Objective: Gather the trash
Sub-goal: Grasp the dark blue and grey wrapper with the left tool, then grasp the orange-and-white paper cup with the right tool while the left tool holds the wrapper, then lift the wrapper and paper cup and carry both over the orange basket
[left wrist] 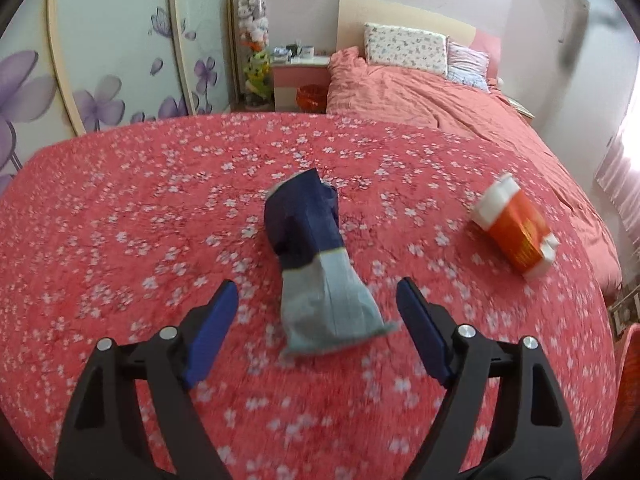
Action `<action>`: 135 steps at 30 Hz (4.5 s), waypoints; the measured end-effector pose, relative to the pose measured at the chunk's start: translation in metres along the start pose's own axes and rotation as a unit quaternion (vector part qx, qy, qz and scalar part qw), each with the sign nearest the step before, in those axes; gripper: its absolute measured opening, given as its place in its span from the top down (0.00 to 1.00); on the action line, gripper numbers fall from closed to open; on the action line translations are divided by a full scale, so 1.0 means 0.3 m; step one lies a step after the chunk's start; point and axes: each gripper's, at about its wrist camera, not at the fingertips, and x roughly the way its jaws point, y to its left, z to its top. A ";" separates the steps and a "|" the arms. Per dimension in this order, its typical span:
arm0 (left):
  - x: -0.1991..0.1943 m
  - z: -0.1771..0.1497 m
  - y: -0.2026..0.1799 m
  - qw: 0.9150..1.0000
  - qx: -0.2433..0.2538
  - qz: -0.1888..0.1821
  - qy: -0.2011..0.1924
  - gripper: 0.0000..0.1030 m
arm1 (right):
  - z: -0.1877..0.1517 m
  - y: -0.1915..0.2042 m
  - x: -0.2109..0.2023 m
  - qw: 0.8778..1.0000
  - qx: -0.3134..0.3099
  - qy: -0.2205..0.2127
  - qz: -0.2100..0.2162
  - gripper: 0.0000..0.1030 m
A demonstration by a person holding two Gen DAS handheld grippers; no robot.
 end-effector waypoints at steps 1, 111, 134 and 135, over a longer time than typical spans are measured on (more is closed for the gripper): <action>0.013 0.007 0.001 1.000 -0.002 0.000 0.004 0.27 | 0.000 0.011 0.002 1.000 -0.004 0.001 0.002 0.17; -0.191 -0.114 0.218 0.997 0.048 -0.051 -0.032 0.59 | 0.157 0.393 0.117 0.987 -0.108 0.056 0.104 0.30; -0.588 -0.242 -0.556 0.945 0.207 -0.245 -0.066 0.59 | 0.137 -0.003 -0.099 0.999 -0.010 -0.020 0.034 0.30; -0.597 -0.248 -0.586 0.942 0.212 -0.253 -0.065 0.59 | 0.134 -0.023 -0.098 0.999 -0.005 -0.020 0.028 0.30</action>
